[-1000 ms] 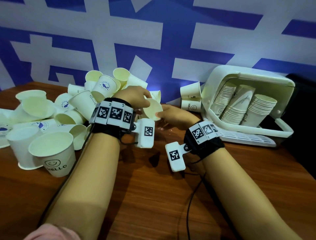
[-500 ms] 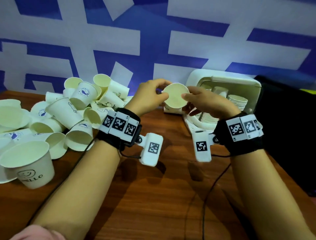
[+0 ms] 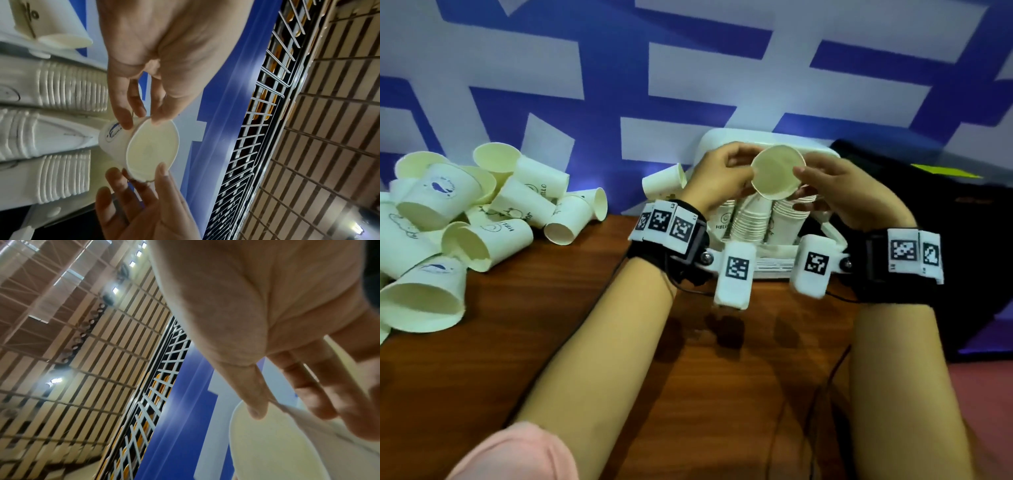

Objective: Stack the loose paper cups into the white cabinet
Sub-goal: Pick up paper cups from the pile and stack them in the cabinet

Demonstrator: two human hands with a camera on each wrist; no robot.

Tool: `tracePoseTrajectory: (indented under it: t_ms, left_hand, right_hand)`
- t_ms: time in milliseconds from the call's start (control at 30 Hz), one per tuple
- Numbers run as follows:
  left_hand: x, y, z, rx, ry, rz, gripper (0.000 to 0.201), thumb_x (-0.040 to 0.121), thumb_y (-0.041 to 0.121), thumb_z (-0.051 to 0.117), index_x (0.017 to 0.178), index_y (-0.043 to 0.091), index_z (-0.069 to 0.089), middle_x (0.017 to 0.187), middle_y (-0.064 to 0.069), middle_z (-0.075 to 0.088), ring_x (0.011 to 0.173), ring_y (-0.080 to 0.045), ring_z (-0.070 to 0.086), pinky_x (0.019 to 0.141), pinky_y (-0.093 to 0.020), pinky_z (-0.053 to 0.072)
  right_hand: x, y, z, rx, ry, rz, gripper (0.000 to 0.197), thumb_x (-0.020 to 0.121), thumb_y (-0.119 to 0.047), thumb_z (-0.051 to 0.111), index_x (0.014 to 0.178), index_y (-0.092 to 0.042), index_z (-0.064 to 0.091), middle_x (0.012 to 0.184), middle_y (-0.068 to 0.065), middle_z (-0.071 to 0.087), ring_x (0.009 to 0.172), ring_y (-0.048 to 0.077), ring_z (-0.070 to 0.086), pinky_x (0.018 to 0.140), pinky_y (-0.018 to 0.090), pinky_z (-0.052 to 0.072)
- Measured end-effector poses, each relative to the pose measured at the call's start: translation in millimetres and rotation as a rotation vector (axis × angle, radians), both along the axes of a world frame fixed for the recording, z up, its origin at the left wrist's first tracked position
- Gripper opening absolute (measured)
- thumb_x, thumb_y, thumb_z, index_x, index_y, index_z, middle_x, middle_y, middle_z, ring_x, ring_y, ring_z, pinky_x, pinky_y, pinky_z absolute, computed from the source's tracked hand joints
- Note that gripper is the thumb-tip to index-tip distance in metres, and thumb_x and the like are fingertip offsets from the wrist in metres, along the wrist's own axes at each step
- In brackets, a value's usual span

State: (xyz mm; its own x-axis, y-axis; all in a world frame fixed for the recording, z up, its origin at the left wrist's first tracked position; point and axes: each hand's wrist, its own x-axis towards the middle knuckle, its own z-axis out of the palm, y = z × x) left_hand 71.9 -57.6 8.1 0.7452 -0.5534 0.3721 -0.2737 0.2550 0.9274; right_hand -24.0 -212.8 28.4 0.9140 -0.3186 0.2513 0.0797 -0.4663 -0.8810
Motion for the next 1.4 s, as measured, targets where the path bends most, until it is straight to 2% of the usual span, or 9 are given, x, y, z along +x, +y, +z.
tracePoseTrajectory:
  t_ms: [100,200,367,533,667,867,1000,1233,1400]
  left_hand:
    - [1.5,-28.3,-3.8,-0.033,0.052,-0.078,0.025,0.089,-0.008,0.056,0.106,0.009,0.062,0.102,-0.002,0.066,0.091,-0.015,0.064,0.073,-0.028,0.06]
    - [2.8,-52.9,-10.4,-0.04,0.094,-0.115,0.026,0.089,-0.009,0.055,0.101,0.012,0.061,0.106,-0.003,0.065,0.1,-0.019,0.063,0.082,-0.034,0.056]
    - [10.2,-76.0,-17.2,-0.052,0.132,-0.121,0.029,0.088,-0.011,0.055,0.106,0.01,0.061,0.122,-0.01,0.062,0.113,-0.026,0.06,0.076,-0.03,0.059]
    - [19.9,-84.8,-17.9,-0.056,0.134,-0.116,0.026,0.089,-0.009,0.055,0.107,0.009,0.058,0.113,-0.004,0.063,0.105,-0.021,0.061,0.077,-0.029,0.058]
    - [24.0,-89.7,-20.4,-0.054,0.087,-0.122,0.027,0.088,-0.009,0.056,0.107,0.01,0.059,0.116,-0.006,0.063,0.107,-0.02,0.062,0.076,-0.027,0.057]
    - [22.7,-87.9,-17.4,-0.062,0.056,-0.134,0.031,0.084,-0.014,0.059,0.098,0.014,0.061,0.115,-0.007,0.065,0.109,-0.024,0.063,0.077,-0.032,0.058]
    - [23.5,-84.7,-15.1,-0.01,-0.002,-0.12,0.036,0.079,-0.016,0.063,0.096,0.016,0.063,0.116,-0.008,0.065,0.106,-0.02,0.064,0.07,-0.026,0.058]
    - [25.0,-91.7,-24.0,-0.038,-0.011,-0.093,0.036,0.081,-0.017,0.059,0.108,0.006,0.062,0.114,-0.005,0.065,0.101,-0.018,0.064,0.066,-0.02,0.055]
    - [28.0,-97.7,-27.0,-0.035,-0.037,-0.075,0.031,0.086,-0.012,0.056,0.101,0.014,0.062,0.113,-0.005,0.065,0.111,-0.021,0.061,0.077,-0.029,0.058]
  right_hand:
    - [-3.3,-22.0,-7.3,0.13,-0.068,-0.024,0.02,0.1,-0.009,0.049,0.114,-0.013,0.062,0.089,0.004,0.066,0.067,0.01,0.065,0.072,0.028,0.059]
    - [-1.1,-40.3,-14.8,0.173,-0.099,-0.081,0.018,0.099,-0.008,0.05,0.109,-0.014,0.064,0.089,0.008,0.066,0.064,0.011,0.066,0.076,0.031,0.06]
    - [3.2,-52.6,-22.4,0.227,-0.151,-0.167,0.02,0.099,-0.007,0.049,0.115,-0.011,0.061,0.09,0.006,0.065,0.064,0.009,0.067,0.067,0.021,0.057]
    - [10.3,-54.3,-27.8,0.286,-0.221,-0.174,0.022,0.099,-0.004,0.048,0.116,-0.01,0.06,0.093,0.009,0.066,0.073,0.011,0.069,0.073,0.021,0.056]
    - [12.0,-58.0,-28.3,0.257,-0.248,-0.203,0.024,0.099,-0.004,0.048,0.119,-0.008,0.06,0.096,0.011,0.067,0.08,0.014,0.069,0.078,0.024,0.056]
    - [8.7,-61.6,-23.9,0.275,-0.215,-0.179,0.026,0.097,0.001,0.049,0.12,-0.007,0.058,0.097,0.011,0.064,0.076,0.014,0.068,0.074,0.024,0.057]
    - [4.3,-62.3,-20.5,0.239,-0.172,-0.153,0.03,0.091,0.013,0.049,0.108,-0.009,0.057,0.094,0.009,0.063,0.081,0.017,0.066,0.076,0.026,0.059]
    - [12.3,-65.0,-30.3,0.277,-0.184,-0.191,0.032,0.091,0.013,0.047,0.107,-0.012,0.059,0.096,0.008,0.063,0.079,0.015,0.067,0.07,0.024,0.056]
    - [13.9,-62.8,-31.8,0.311,-0.184,-0.218,0.024,0.097,0.002,0.047,0.114,-0.012,0.058,0.1,0.01,0.064,0.072,0.014,0.069,0.066,0.023,0.057]
